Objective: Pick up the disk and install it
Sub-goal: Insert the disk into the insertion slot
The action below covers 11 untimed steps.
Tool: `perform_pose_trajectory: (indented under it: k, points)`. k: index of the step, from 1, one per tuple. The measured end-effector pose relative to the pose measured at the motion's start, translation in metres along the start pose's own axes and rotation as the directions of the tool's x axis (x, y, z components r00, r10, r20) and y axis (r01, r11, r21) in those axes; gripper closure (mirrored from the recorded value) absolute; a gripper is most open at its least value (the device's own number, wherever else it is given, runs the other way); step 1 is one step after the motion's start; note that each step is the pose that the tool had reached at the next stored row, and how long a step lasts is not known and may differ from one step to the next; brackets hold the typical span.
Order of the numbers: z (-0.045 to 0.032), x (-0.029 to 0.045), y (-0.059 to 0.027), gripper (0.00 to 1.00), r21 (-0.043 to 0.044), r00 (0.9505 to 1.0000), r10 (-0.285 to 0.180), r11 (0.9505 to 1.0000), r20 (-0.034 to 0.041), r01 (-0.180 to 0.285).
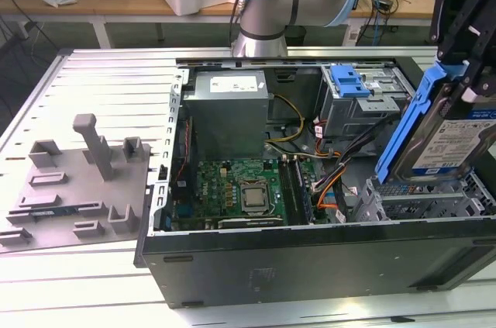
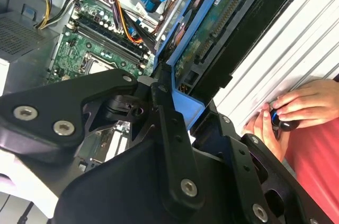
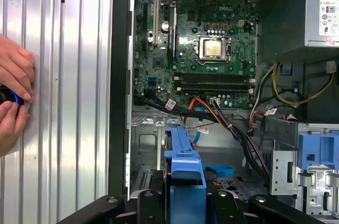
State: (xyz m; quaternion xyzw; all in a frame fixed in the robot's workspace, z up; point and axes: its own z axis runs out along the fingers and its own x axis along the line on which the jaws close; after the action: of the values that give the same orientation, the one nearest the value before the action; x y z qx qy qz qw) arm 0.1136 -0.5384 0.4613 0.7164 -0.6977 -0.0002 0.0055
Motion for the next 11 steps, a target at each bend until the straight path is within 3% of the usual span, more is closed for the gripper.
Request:
perform_pose_trajectory:
  k: [11]
  points:
    - [0.0027, 0.0006, 0.0000, 0.63, 0.0000, 1.0000, -0.001, 1.0000, 0.0000, 0.001]
